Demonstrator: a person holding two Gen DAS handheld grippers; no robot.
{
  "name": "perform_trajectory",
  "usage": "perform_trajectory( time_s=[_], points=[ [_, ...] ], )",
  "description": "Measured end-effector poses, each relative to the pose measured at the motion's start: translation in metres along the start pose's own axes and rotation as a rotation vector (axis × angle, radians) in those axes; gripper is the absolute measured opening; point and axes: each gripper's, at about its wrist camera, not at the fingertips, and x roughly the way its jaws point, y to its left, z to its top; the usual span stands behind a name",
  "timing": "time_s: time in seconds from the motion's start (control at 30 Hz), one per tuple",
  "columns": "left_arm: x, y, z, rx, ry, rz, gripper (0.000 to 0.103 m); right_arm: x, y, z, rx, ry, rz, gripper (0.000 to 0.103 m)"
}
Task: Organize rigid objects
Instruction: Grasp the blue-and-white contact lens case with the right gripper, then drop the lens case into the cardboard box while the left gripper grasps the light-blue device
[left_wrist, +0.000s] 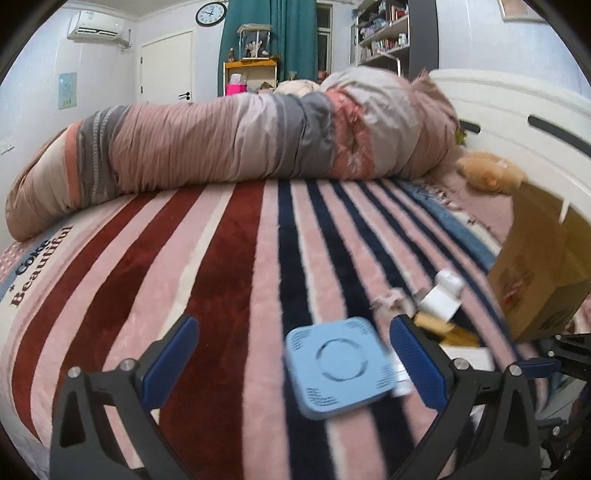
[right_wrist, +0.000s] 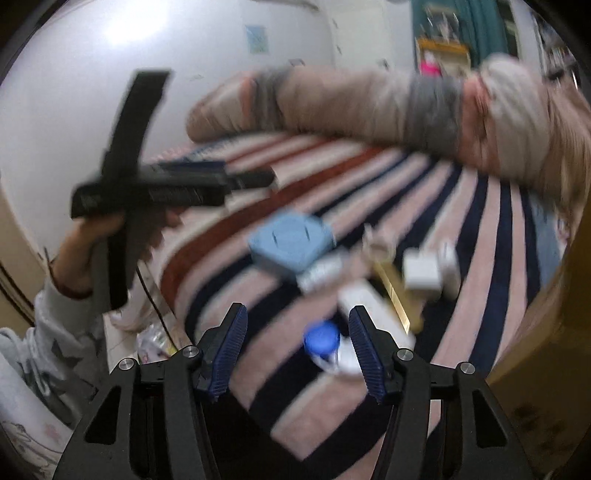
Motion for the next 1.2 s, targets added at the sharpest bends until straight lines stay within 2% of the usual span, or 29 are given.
perform_trajectory(
  time_s=[0.1, 0.2, 0.33, 0.53, 0.63, 0.73, 0.9, 1.03, 1.1, 1.2],
  points=[
    [0.024, 0.004, -0.01, 0.008, 0.058, -0.012, 0.103, 0.016, -0.011, -0.015, 0.051, 0.036, -0.046, 0.055],
    [0.043, 0.006, -0.02, -0.009, 0.12, -0.052, 0.103, 0.025, -0.014, -0.022, 0.08, 0.054, -0.073, 0.062],
    [0.054, 0.0, -0.028, -0.008, 0.128, -0.086, 0.103, 0.038, -0.009, -0.021, 0.082, 0.066, -0.077, 0.067],
    [0.063, -0.006, -0.028, -0.028, 0.146, -0.135, 0.103, 0.059, 0.006, -0.013, 0.039, 0.075, -0.152, 0.067],
    [0.065, -0.01, -0.03, -0.038, 0.162, -0.172, 0.103, 0.066, 0.013, -0.01, -0.002, 0.089, -0.19, 0.06],
    [0.066, -0.014, -0.03, -0.038, 0.172, -0.192, 0.103, 0.063, 0.014, -0.01, -0.016, 0.084, -0.184, 0.06],
    [0.067, -0.024, -0.033, -0.008, 0.185, -0.199, 0.103, 0.034, 0.018, -0.003, -0.082, 0.03, -0.197, 0.06],
    [0.068, -0.02, -0.032, -0.008, 0.182, -0.167, 0.102, -0.022, 0.024, 0.021, -0.125, -0.078, -0.234, 0.06],
    [0.068, -0.019, -0.033, 0.001, 0.183, -0.173, 0.101, -0.054, 0.019, 0.036, -0.123, -0.144, -0.268, 0.06],
    [0.065, -0.017, -0.032, 0.019, 0.187, -0.187, 0.093, -0.11, -0.003, 0.061, -0.09, -0.233, -0.39, 0.06]
  ],
)
